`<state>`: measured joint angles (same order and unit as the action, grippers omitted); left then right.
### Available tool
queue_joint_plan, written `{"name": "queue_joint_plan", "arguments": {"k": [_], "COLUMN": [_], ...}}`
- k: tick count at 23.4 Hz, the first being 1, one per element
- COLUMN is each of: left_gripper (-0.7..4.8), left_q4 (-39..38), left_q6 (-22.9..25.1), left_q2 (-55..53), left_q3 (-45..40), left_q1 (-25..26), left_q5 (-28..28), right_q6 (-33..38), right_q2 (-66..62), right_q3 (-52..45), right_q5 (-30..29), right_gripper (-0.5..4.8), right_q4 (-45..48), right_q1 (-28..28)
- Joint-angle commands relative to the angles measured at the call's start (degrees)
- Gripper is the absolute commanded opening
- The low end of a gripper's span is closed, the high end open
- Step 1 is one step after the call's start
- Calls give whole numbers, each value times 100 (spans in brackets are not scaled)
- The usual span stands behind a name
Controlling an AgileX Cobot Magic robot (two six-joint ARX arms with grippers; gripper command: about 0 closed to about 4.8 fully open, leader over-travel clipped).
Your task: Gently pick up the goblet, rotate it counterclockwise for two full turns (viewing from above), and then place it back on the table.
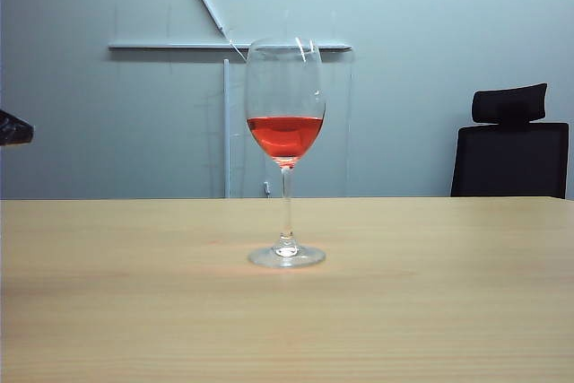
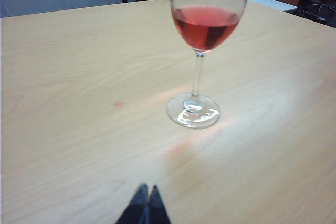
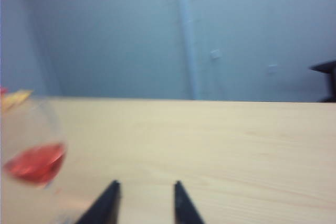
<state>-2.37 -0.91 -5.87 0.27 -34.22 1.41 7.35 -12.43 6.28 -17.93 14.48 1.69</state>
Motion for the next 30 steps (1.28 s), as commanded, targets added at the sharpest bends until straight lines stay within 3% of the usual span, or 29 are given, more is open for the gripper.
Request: {"name": "queue_joint_plan", "arguments": {"k": [1,3,6,10,15,18,23,25,30], "left_gripper": [-5,-5,-5,-5,-5,-5,-5,-5,-5], "left_q4": [72,72,70,74,70,72,72,74,72], "left_q6": [4,4,4,4,7,4,4,4,4], "left_q2": [-9,-9,-7,-7,-7,-7,-4,-4,-4], "left_q3": [24,24,24,24,24,24,24,24,24], "left_q1": [9,9,9,9,9,9,9,9,9], "left_q5": [-11,-9,-9,-9,-11,-11,-7,-9,-9], "right_q6": [-595,-616,-726,-1088,-1071,-1032,-1034,-1038,-1038], "right_q2": [-885,-1613,-2787,-5294,-7250,-8074,-8887,-8994,-9180], "right_q3": [201,289,376,717,1355,1698,2258,2400,2618], "right_q5": [-282,-280,-280,-282,-341,-702,-1182,-1228,-1228], "right_gripper": [292,349,349,346,346,346,332,304,301], "right_q4": [492,898,1698,3432,4463,4988,5272,5257,5147], "right_q1": [254,483,885,1768,2098,2118,2197,2205,2326]}}
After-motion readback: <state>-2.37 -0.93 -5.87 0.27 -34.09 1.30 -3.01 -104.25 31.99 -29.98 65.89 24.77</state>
